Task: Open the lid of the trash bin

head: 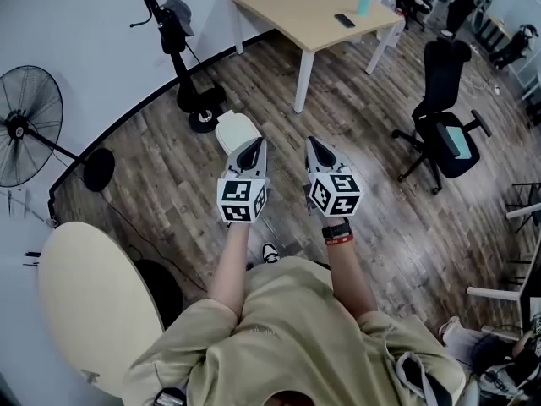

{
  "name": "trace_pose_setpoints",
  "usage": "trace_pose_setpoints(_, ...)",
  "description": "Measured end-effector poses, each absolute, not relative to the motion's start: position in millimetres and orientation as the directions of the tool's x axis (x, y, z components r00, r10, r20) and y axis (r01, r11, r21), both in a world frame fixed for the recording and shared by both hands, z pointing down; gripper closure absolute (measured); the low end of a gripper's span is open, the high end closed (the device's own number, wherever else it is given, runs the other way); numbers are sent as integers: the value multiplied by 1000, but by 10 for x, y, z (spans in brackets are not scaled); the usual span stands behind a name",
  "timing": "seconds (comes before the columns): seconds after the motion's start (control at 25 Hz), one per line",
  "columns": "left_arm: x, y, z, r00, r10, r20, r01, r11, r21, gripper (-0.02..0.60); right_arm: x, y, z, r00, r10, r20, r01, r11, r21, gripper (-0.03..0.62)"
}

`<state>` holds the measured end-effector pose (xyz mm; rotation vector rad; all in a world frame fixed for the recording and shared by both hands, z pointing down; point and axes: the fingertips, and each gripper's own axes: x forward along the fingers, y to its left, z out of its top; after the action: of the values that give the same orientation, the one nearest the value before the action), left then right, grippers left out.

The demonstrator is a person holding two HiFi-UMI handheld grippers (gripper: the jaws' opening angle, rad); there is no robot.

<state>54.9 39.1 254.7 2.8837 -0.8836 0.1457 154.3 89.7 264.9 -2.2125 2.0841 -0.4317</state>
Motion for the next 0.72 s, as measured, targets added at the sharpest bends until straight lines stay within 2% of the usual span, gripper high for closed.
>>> trace_pose_setpoints(0.28,56,-221,2699,749,-644,155,-661,-742,113,557,997,146,2804,-115,-976,187,-966,66,-251,591)
trace_pose_setpoints(0.72,-403,-1297,3085,613,-773,167,-790,-598,132,557,570,-1124,3261,-328,-914,237,-927,264,-266,591)
